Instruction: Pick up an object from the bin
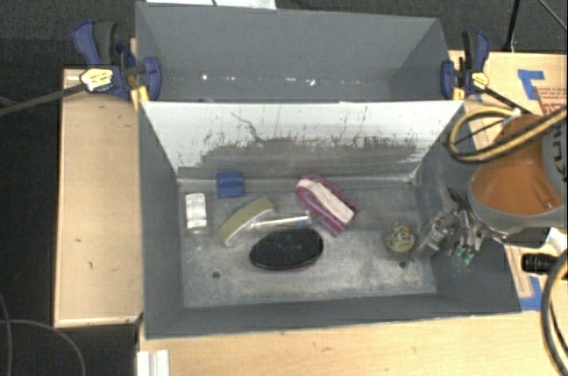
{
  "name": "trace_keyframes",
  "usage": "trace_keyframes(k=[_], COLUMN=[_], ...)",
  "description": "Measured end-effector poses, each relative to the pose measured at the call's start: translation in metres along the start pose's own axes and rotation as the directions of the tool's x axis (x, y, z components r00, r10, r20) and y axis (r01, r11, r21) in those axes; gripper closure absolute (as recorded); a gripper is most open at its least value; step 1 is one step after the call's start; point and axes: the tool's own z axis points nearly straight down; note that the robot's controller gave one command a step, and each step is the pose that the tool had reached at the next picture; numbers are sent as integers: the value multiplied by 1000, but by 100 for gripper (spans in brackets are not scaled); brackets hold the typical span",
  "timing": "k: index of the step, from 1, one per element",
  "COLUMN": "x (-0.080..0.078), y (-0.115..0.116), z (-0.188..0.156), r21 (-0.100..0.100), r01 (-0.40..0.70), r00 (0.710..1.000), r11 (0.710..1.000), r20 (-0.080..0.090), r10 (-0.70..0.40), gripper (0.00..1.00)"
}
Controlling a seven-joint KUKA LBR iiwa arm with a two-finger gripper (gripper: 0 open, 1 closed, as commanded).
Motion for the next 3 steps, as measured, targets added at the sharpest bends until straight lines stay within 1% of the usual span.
trace_keyframes(k=[1, 2, 3], x=[-2, -3, -5], y=[1, 1, 2], z=[-50, -72, -129], r21=[-3, -2, -3], r01=[12, 22, 38], r00=[1000, 1000, 999], r11=[1000, 1000, 999], r20=[7, 7, 9], r10=[-12, -22, -38], gripper=[100, 100, 100])
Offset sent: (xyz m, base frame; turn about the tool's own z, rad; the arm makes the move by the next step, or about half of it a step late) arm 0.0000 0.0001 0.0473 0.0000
